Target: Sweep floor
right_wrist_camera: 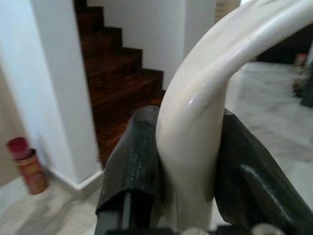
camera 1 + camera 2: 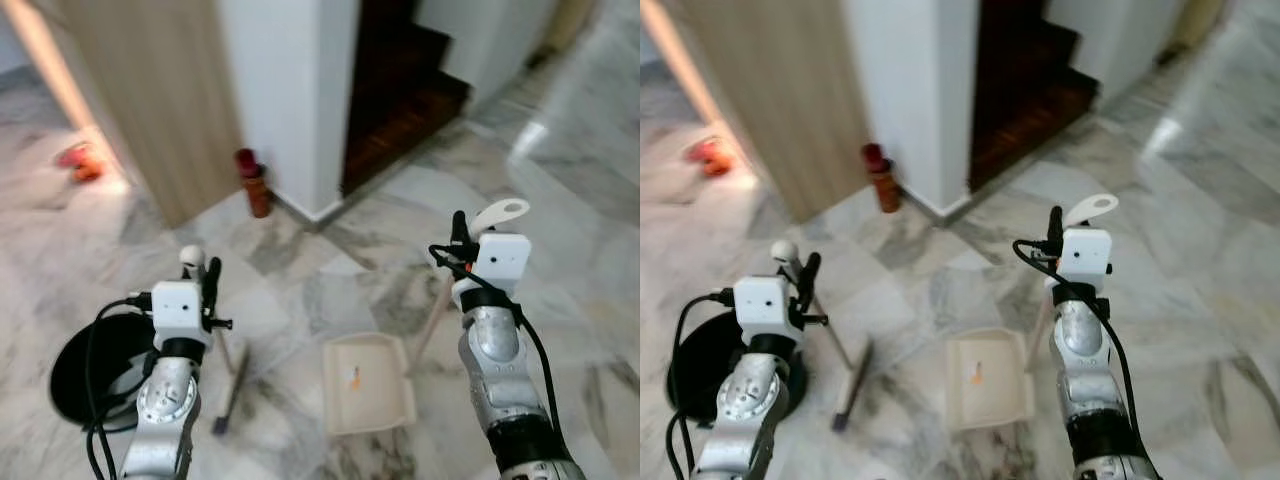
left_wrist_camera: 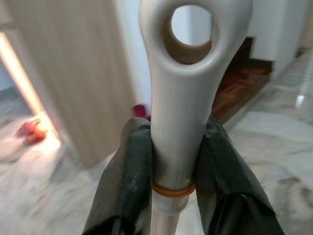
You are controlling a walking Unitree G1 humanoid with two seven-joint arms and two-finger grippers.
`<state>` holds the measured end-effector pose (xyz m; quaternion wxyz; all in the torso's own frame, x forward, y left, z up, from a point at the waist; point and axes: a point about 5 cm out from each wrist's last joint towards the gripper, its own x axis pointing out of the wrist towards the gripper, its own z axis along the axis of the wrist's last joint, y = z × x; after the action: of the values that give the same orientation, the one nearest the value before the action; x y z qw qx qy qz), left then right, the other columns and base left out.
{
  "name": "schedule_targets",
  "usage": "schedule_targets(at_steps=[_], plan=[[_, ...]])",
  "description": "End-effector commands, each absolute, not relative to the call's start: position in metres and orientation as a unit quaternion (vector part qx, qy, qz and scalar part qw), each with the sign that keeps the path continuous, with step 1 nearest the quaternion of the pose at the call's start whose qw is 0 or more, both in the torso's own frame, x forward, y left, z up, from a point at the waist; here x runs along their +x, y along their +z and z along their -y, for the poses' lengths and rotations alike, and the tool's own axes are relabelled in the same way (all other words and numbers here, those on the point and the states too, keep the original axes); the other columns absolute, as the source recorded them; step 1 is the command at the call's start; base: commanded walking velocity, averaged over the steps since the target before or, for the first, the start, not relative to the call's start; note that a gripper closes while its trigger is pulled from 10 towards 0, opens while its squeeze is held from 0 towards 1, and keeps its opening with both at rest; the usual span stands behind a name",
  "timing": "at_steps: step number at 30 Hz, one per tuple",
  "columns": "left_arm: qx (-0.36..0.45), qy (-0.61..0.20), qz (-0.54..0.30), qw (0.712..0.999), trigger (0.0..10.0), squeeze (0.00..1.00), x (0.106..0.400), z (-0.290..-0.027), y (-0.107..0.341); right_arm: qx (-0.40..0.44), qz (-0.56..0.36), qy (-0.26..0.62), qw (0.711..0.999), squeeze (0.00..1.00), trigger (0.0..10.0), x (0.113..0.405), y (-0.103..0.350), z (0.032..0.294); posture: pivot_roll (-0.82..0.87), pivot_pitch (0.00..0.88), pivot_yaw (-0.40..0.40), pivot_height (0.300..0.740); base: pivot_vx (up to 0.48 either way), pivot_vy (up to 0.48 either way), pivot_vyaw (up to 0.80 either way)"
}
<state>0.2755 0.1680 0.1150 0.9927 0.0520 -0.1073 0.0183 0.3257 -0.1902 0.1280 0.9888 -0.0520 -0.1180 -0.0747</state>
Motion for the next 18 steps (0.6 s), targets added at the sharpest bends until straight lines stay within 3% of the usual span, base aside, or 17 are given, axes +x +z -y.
schedule_targets(at_steps=[1,18], plan=[[0.048,0.022,0.123,0.991,10.0,0.0,0.2745,-0.1706,0.1207,-0.056,0.141,-0.065,0.986,0.0,10.0,0.3278,0.1382,0.1847,0.05,0.122,0.049,0.74,0.0,0.0,-0.8],[0.039,0.003,0.127,0.991,10.0,0.0,0.2825,-0.1639,0.122,-0.052,0.144,-0.071,0.986,0.0,10.0,0.3279,0.1396,0.1847,0.03,0.084,0.051,0.74,0.0,0.0,-0.8]])
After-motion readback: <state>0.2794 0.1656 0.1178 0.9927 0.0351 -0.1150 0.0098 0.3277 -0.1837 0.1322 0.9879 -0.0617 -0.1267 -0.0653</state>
